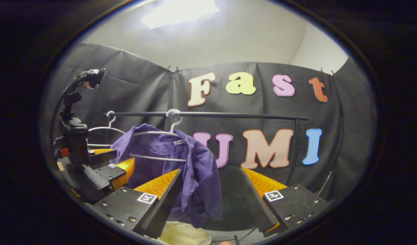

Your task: Grasp the clothes on the hanger with both hands and then place them into the laundry hamper below.

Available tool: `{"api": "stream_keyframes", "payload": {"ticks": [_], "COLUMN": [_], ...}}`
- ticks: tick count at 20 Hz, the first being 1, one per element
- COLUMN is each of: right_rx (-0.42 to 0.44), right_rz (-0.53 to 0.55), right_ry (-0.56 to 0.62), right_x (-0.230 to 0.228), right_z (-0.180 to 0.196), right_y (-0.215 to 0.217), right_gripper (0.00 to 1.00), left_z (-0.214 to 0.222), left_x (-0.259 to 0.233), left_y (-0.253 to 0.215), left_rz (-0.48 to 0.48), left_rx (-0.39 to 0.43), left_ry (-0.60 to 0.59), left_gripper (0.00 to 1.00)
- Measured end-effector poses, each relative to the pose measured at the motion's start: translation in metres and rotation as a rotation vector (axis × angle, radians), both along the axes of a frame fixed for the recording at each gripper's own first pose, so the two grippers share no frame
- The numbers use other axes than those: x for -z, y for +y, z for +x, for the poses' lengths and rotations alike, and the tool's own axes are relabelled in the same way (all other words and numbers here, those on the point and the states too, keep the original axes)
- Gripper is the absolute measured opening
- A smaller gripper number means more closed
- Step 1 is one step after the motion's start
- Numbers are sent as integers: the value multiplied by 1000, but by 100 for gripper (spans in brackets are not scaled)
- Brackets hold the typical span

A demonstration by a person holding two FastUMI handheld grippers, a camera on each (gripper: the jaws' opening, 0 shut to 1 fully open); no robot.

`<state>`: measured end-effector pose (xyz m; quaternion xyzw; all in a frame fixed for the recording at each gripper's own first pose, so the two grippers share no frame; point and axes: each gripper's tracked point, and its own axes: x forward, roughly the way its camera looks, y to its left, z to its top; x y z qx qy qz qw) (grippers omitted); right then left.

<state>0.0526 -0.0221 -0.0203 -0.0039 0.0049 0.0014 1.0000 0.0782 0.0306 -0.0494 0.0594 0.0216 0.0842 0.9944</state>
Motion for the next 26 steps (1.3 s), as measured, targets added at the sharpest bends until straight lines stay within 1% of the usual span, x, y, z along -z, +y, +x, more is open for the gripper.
{"api": "stream_keyframes", "payload": {"ticks": [1, 2, 3, 8, 9, 10, 11, 13, 16, 19, 20, 23, 25, 26], "right_rx": [-4, -10, -15, -47, -54, -61, -67, -79, -95, -119, -128, -150, -160, -161], "right_rz": [-2, -2, 0, 11, 12, 14, 15, 17, 16, 19, 19, 7, -19, -29], "right_ry": [2, 3, 6, 28, 31, 34, 38, 44, 55, 67, 71, 81, 71, 71], "right_x": [1, 4, 5, 19, 20, 23, 26, 30, 38, 47, 50, 61, 67, 71], "right_z": [2, 4, 6, 13, 14, 16, 18, 21, 26, 35, 37, 55, 72, 81], "right_y": [0, 1, 2, 8, 10, 11, 12, 15, 20, 29, 32, 40, 42, 41], "right_gripper": [99, 94, 99, 99, 99, 99, 99, 99, 99, 99, 99, 99, 98, 94], "left_z": [1, 2, 2, 5, 4, 4, 3, 3, 2, 1, 1, -1, -3, -3], "left_x": [1, 3, 5, 8, 7, 7, 8, 9, 7, 2, 0, -4, -7, -9], "left_y": [1, 1, 1, 6, 8, 9, 11, 13, 15, 17, 16, 17, 17, 18], "left_rz": [4, 9, 12, 13, 14, 14, 14, 9, -5, -5, -2, 5, -3, 1], "left_rx": [-3, -5, -3, -10, -15, -22, -30, -38, -42, -46, -45, -46, -44, -45], "left_ry": [2, 8, 15, 32, 31, 33, 38, 48, 49, 43, 39, 31, 25, 24], "left_gripper": [74, 67, 62, 21, 21, 12, 10, 0, 0, 2, 0, 1, 1, 1]}}
